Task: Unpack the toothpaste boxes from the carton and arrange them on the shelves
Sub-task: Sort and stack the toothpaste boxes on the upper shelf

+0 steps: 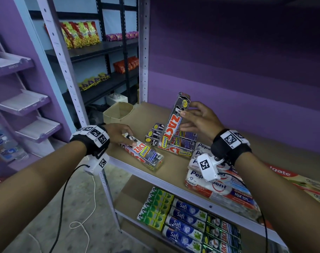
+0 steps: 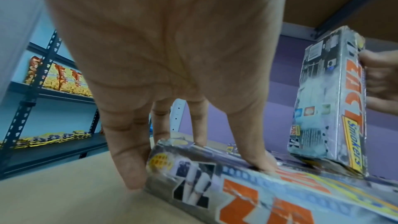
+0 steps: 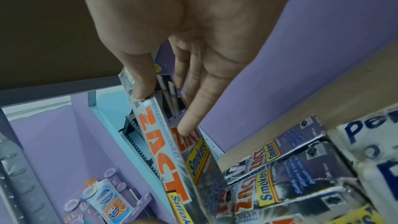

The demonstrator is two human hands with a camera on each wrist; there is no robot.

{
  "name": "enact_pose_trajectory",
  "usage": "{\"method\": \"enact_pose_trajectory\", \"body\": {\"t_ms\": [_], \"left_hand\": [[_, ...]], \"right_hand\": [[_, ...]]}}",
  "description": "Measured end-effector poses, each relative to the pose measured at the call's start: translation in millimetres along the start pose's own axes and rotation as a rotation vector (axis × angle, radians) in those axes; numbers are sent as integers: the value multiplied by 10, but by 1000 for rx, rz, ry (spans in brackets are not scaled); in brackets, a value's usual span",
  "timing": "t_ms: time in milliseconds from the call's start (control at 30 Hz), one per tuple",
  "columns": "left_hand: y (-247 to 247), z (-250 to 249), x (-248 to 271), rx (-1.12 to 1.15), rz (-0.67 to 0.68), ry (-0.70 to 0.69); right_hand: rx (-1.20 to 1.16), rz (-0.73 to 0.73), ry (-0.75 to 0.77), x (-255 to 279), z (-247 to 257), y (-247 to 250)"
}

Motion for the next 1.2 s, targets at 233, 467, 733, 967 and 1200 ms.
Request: {"method": "enact_pose_trajectory", "body": {"t_ms": [233, 467, 733, 967, 1200], "left_hand": [[-222, -142, 142, 144, 26, -40], [-449, -280, 272, 251, -8, -34], [-573, -346, 322, 231, -93, -50], [-612, -308, 334, 439, -51, -63], [-621, -144, 373, 662, -67, -65]], "right_hand": [[164, 3, 20, 25, 34, 15], [521, -37, 43, -27, 38, -104], [980, 127, 13, -73, -22, -436], [1158, 173, -81, -242, -127, -612], [1268, 199, -169, -379, -235, -813]]}}
Point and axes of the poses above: each hand's wrist, its own x-axis away from the middle knuckle, its own y-axis out of the back of the hand, z = x × y, the point moved 6 cm from there along -x, towards the middle knuckle, and after that the axes turned 11 degrees about z, right-handed, at the moved point
